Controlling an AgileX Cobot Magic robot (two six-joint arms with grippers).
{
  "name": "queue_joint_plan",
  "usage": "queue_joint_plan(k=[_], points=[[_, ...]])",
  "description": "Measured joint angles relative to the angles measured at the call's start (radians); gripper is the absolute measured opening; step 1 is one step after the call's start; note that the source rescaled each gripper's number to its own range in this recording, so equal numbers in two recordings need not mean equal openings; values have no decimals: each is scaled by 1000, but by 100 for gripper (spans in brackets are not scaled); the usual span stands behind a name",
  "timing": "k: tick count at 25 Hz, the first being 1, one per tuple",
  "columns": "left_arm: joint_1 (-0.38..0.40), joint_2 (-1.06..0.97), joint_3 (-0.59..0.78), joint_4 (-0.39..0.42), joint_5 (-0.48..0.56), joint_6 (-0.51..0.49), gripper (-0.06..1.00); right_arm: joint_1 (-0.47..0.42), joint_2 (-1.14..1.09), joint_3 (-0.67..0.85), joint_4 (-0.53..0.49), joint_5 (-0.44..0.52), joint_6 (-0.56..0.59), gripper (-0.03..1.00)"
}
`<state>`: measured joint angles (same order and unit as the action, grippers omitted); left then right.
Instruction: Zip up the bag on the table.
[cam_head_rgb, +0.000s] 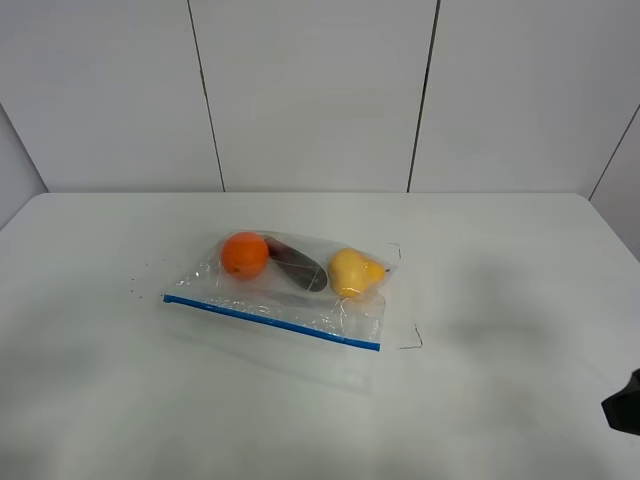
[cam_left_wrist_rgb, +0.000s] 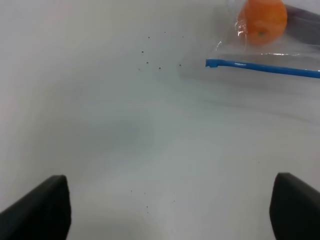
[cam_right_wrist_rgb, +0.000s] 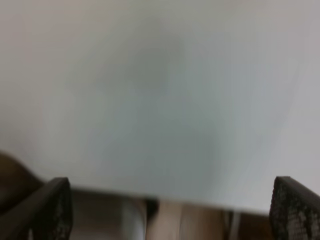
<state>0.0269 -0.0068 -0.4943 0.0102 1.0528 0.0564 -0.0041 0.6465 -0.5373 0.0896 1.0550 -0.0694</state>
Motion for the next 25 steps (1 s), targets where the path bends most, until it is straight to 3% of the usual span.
queue_joint_plan(k=[7, 25], points=[[0, 0, 0, 0, 0, 0, 99, 0, -432, 45, -45, -25, 12, 95], [0, 0, 0, 1, 0, 0, 99, 0, -653, 50, -90, -27, 57, 95]])
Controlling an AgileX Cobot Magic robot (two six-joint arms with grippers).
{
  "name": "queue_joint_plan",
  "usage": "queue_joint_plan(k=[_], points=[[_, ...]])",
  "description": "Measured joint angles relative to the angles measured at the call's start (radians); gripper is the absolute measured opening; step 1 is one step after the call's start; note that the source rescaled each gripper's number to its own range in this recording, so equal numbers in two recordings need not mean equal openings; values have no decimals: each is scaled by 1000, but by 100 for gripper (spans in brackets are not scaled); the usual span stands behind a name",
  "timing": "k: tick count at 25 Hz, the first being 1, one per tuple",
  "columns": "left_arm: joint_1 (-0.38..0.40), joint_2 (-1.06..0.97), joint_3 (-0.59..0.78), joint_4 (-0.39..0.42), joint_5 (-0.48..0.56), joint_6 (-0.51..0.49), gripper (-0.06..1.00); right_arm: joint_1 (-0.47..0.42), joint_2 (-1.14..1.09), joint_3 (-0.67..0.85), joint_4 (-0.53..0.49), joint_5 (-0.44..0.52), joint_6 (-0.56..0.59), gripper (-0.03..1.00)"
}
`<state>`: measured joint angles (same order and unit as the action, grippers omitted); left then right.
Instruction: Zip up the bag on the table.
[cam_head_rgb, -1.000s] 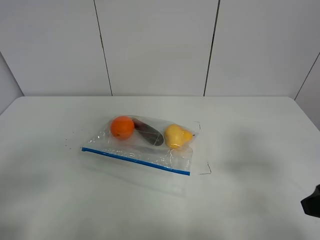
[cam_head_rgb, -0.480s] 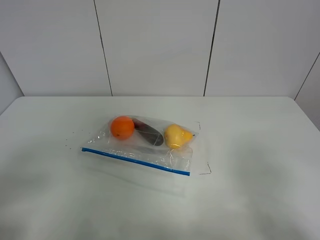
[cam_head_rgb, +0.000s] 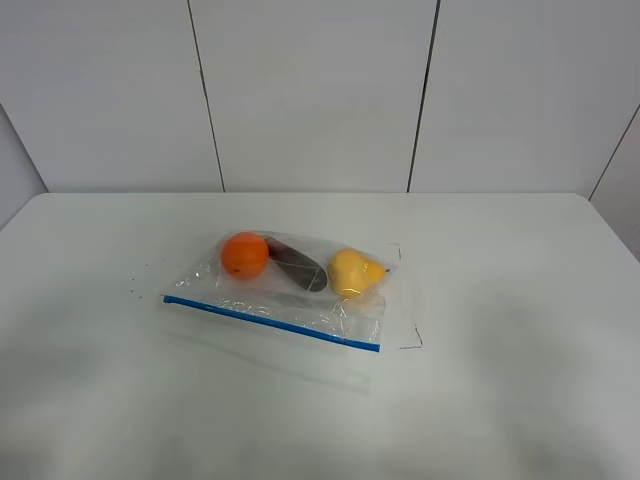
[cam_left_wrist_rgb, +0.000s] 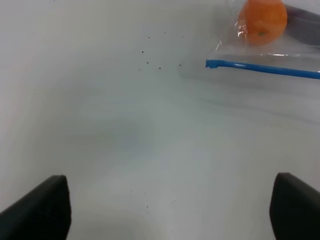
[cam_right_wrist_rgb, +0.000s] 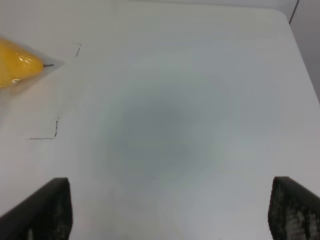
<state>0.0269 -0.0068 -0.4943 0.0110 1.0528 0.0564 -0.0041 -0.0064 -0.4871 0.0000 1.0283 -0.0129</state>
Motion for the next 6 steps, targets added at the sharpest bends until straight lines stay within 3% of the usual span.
queue_joint_plan(k=[6], points=[[0, 0, 0, 0, 0, 0, 99, 0, 0, 0, 0, 0, 3, 95]])
